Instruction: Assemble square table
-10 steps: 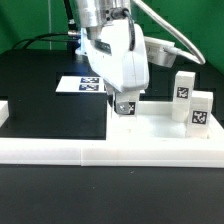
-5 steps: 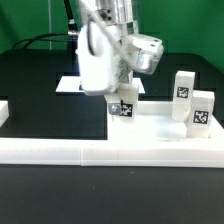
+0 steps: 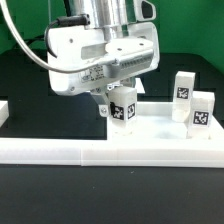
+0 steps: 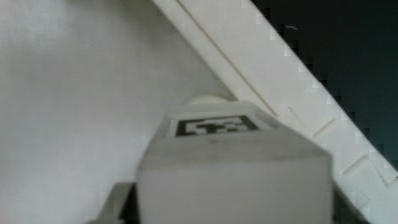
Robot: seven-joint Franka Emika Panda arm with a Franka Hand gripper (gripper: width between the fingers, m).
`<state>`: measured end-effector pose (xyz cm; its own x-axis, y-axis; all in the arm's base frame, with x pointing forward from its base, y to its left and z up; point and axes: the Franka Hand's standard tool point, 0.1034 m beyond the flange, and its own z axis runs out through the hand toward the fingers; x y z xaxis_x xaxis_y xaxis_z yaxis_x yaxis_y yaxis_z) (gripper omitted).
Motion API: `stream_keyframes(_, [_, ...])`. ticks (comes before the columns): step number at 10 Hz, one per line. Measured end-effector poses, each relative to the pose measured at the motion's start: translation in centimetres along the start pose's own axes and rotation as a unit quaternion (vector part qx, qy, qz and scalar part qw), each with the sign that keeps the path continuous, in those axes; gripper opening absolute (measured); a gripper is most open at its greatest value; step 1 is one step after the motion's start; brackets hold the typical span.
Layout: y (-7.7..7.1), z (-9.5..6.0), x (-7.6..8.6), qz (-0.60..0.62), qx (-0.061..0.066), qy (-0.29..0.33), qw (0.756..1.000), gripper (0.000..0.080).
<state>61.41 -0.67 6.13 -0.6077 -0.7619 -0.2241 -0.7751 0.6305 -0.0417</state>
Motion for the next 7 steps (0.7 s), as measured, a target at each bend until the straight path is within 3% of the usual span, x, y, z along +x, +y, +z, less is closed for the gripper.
stream_keyframes(1, [0.01, -0.23, -0.28, -0.085, 0.001, -0.002, 0.996, 0.0511])
stream_keyframes(2, [-0.04, -0.42, -0.63, -0.171, 0.003, -0.005, 0.985, 0.0511])
stream_keyframes(3, [0.02, -0.40, -0.76, -0.249, 0.003, -0.006, 0.968, 0.0622])
stream_keyframes(7, [0.10, -0.27, -0.60, -0.379, -0.002, -0.001, 0.926, 0.0649])
